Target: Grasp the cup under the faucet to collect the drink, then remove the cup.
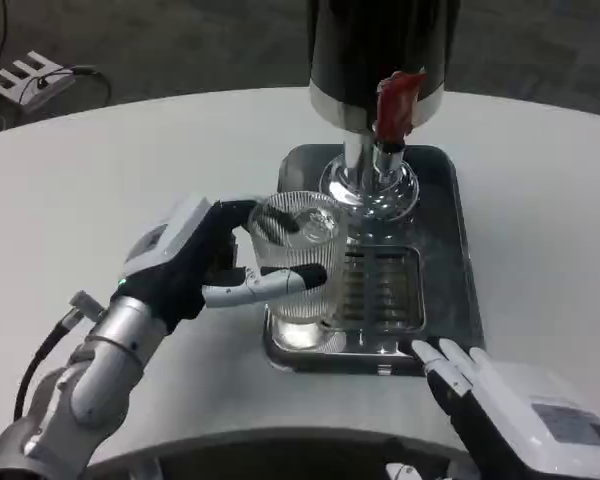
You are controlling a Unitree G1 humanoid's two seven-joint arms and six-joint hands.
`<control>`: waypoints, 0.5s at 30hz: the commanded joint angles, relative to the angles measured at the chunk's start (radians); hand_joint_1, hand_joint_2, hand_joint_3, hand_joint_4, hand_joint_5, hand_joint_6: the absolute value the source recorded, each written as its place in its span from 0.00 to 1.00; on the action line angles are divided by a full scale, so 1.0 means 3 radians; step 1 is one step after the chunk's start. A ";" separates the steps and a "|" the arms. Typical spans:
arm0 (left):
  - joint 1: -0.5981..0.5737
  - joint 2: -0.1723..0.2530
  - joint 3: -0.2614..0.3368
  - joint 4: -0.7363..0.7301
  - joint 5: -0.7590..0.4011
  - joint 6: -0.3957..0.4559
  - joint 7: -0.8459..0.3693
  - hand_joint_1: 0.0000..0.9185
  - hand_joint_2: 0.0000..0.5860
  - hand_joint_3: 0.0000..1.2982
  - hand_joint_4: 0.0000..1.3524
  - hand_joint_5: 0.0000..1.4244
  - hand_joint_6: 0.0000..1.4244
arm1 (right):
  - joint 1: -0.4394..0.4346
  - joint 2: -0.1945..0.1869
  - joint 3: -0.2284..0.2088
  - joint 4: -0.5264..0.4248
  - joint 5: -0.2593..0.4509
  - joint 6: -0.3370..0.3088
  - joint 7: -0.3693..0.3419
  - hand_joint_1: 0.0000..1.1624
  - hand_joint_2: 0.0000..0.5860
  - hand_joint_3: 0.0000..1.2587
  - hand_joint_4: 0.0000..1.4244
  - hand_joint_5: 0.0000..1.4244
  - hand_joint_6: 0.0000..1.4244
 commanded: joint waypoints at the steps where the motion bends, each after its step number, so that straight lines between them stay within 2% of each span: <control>1: -0.0236 -0.0048 -0.0085 0.0166 0.0064 0.0011 0.0145 0.47 0.16 0.84 0.86 0.91 0.93 | 0.0074 0.0042 -0.0002 -0.0092 -0.0009 -0.0048 -0.0038 0.34 0.81 0.05 0.00 0.00 0.04; 8: -0.0450 -0.0098 -0.0183 0.0402 0.0130 0.0026 0.0226 0.47 0.16 0.84 0.86 0.91 0.93 | 0.0127 0.0041 -0.0030 -0.0140 0.0032 -0.0075 -0.0012 0.34 0.81 0.06 0.00 0.00 0.05; 15: -0.0741 -0.0224 -0.0354 0.0673 0.0227 0.0140 0.0321 0.47 0.16 0.84 0.86 0.91 0.93 | 0.0176 0.0047 -0.0128 -0.0199 0.0106 -0.0072 -0.0001 0.34 0.81 0.06 0.00 0.00 0.05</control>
